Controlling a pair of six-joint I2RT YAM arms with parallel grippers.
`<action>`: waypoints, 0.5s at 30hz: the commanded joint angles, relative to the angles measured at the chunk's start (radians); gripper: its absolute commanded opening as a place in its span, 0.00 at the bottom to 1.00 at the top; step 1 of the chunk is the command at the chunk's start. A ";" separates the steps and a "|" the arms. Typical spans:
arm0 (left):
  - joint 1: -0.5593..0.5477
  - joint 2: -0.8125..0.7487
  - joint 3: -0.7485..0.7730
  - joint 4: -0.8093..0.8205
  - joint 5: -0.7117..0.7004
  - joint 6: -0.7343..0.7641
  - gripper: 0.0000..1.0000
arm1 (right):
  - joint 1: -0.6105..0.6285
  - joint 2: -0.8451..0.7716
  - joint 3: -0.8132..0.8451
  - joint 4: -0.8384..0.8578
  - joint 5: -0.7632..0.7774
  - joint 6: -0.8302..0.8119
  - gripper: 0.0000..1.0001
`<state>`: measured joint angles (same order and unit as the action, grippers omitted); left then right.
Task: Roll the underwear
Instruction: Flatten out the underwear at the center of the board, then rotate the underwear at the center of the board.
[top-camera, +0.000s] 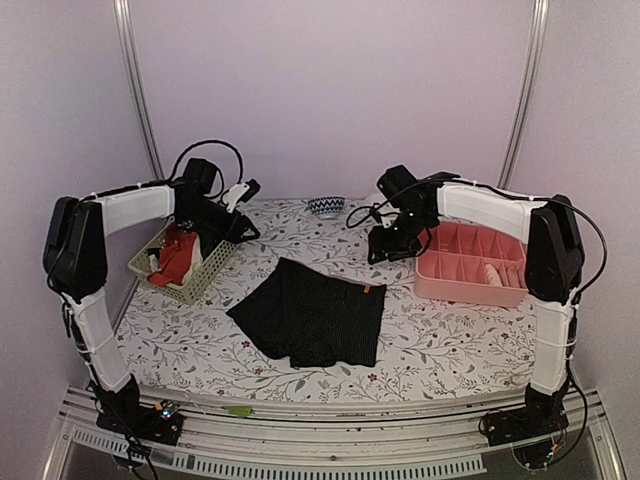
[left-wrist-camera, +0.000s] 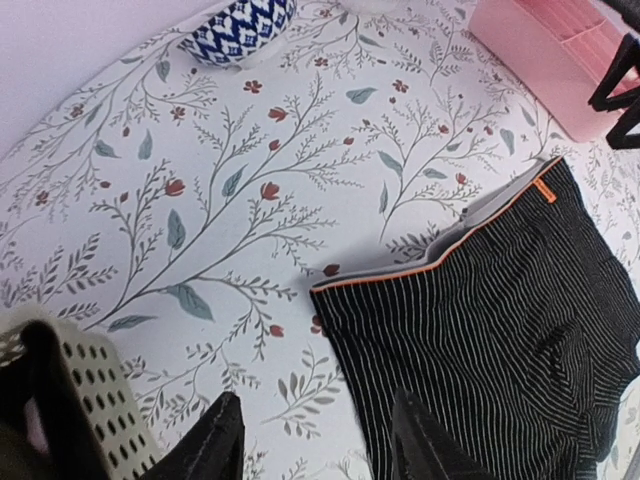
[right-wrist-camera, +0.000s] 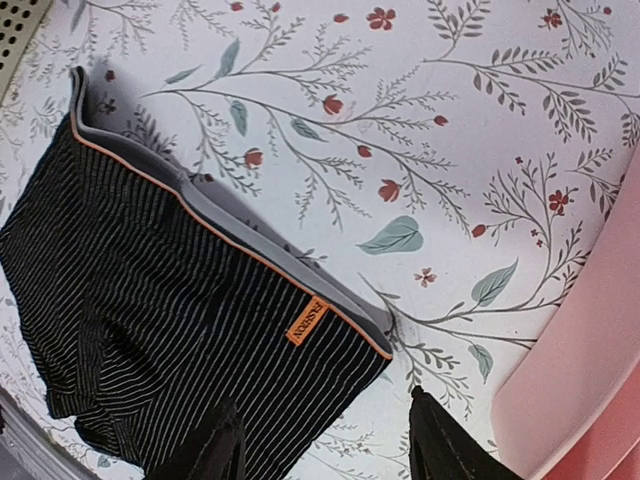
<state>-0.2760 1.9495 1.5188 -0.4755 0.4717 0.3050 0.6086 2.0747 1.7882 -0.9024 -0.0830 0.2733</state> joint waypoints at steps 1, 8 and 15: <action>-0.005 -0.174 -0.113 -0.065 -0.047 0.094 0.51 | 0.006 -0.107 -0.106 0.095 -0.145 -0.034 0.52; -0.085 -0.324 -0.388 -0.151 -0.083 0.148 0.47 | 0.026 -0.093 -0.173 0.162 -0.351 -0.051 0.42; -0.152 -0.298 -0.504 -0.161 -0.115 0.102 0.44 | 0.076 0.048 -0.147 0.157 -0.388 -0.099 0.31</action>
<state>-0.4026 1.6260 1.0374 -0.6189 0.3847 0.4187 0.6590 2.0361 1.6264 -0.7563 -0.4191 0.2104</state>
